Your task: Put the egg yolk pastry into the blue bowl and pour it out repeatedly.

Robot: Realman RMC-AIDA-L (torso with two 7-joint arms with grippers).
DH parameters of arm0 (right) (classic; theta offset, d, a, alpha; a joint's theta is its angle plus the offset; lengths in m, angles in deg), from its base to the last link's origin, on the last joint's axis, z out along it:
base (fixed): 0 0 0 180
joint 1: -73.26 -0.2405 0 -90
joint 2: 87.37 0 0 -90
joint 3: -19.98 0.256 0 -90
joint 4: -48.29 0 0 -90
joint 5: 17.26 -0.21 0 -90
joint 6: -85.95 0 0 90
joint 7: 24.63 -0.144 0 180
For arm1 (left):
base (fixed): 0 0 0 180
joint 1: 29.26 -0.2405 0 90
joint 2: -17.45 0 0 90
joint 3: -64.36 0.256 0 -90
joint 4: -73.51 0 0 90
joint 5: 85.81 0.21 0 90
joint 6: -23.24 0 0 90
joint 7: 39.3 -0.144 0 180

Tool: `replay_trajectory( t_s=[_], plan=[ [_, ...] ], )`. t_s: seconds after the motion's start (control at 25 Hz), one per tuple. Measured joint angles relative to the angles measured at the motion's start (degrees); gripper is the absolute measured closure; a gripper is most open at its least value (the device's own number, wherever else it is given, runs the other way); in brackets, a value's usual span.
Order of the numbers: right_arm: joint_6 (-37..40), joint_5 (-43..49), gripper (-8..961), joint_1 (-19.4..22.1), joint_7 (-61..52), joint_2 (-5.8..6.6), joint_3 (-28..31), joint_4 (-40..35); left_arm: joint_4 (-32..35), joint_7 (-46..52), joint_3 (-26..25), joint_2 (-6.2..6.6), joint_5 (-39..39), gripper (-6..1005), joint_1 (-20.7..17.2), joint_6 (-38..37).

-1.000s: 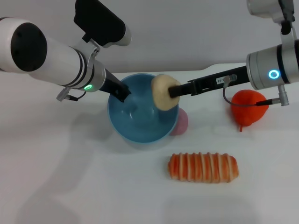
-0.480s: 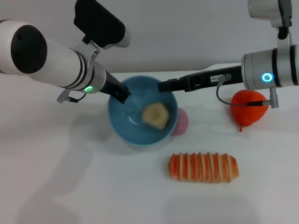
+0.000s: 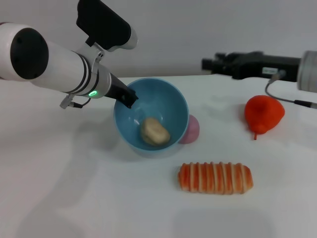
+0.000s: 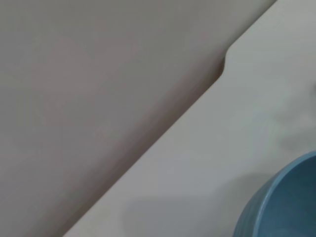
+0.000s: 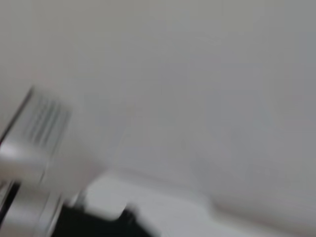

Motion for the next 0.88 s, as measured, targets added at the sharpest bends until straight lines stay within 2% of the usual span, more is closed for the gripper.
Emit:
replay_trajectory(
  t_s=[0.12, 0.24, 0.28, 0.32, 0.44, 0.56, 0.76, 0.88],
  plan=[
    [-3.87, -8.60, 452, 2.87, 12.82, -0.17, -0.85, 1.80, 0.18, 0.00, -0.07, 0.00, 0.00, 1000, -0.03, -0.94],
    [-5.99, -12.62, 453, 3.43, 21.55, -0.06, -0.52, 4.72, 0.25, 0.00, -0.32, -0.04, -0.03, 999, -0.03, -1.19],
    [-9.69, -13.58, 453, 3.71, 26.89, -0.14, -0.76, 5.81, 0.26, 0.02, -0.37, -0.04, -0.06, 999, -0.03, -1.38],
    [-9.69, -13.58, 452, 3.71, 26.89, -0.14, -0.76, 5.81, 0.27, 0.04, -0.38, -0.04, -0.10, 999, -0.03, -1.72],
    [-17.13, -15.40, 451, 3.82, 34.53, -0.41, -2.04, 7.89, 0.28, 0.07, -0.28, -0.03, -0.13, 999, -0.03, -2.61],
    [-22.39, -21.26, 451, 3.76, 41.33, -0.31, -2.23, 10.86, 0.35, 0.09, -0.07, -0.02, -0.15, 1000, -0.03, -3.10],
    [-25.31, -38.66, 452, 8.26, 56.14, -0.28, -0.23, 12.04, 0.63, 0.09, 0.08, -0.01, -0.18, 1000, -0.65, -6.02],
    [-24.27, -51.74, 452, 11.69, 66.40, -0.29, 0.46, 13.83, 0.70, 0.09, 0.10, -0.02, -0.18, 1000, -0.89, -7.06]
  ],
)
